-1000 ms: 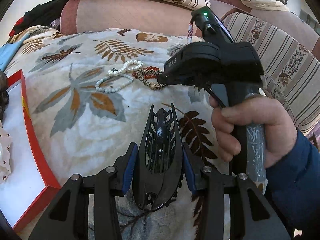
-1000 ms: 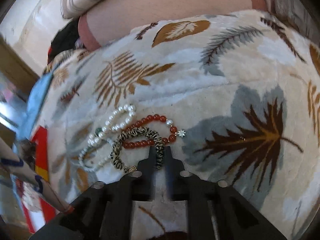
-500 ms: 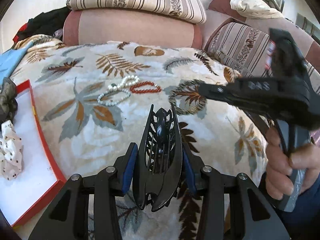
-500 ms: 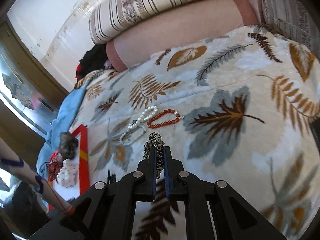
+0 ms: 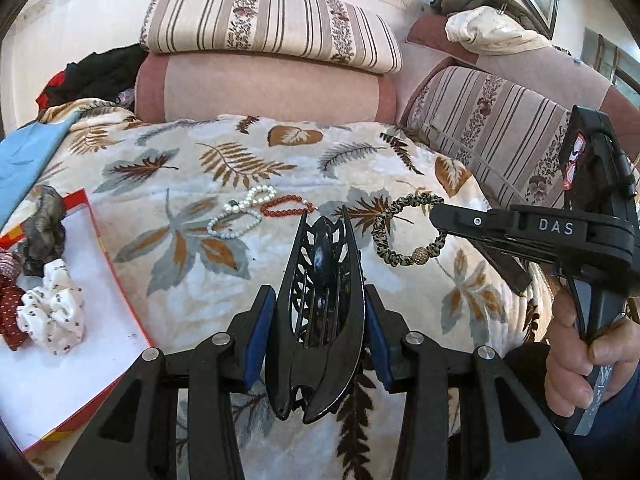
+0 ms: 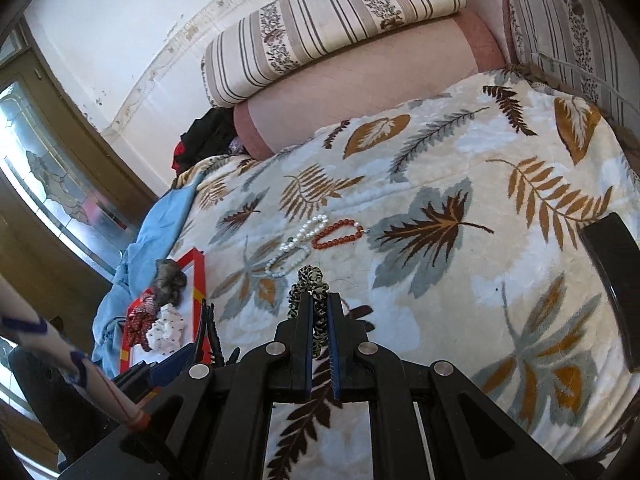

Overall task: Organize jewelry
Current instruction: 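Carry the hair clip and bracelet over the red-framed tray with both tools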

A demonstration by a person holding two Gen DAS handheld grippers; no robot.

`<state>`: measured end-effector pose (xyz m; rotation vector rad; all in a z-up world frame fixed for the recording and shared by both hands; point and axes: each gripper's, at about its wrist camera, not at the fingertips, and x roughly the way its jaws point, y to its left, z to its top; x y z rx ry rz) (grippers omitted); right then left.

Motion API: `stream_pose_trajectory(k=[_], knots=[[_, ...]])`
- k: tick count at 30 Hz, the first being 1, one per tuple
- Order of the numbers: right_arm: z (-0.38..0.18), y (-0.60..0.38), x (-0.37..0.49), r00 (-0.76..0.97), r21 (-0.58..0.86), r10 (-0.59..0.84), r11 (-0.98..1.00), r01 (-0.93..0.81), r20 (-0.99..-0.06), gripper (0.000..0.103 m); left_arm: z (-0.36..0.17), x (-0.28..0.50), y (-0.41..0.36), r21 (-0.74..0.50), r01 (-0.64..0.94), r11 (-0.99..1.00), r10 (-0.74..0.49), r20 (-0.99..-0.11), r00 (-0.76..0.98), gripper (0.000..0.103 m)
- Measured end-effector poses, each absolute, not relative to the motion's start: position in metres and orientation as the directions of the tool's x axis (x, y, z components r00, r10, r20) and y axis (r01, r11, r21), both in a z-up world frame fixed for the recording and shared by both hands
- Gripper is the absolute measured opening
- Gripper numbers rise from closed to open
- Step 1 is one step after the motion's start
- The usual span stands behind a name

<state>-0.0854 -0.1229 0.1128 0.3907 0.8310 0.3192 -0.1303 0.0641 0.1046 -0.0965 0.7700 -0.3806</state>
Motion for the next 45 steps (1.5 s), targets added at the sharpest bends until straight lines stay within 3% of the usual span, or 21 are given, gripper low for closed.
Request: stream_pose_trajectory(k=[24, 45], knots=[[0.136, -0.028, -0.106, 0.561, 0.409, 0.515, 0.857, -0.314, -0.649, 0.007, 0.125, -0.173, 0.156, -0.270, 0.151, 0.951, -0.290, -0.608, 0.739, 0.042], [0.122, 0.133, -0.110, 0.369, 0.371, 0.618, 0.747, -0.552, -0.695, 0.007, 0.109, -0.216, 0.303, -0.307, -0.182, 0.934, -0.051, -0.618, 0.785, 0.042]])
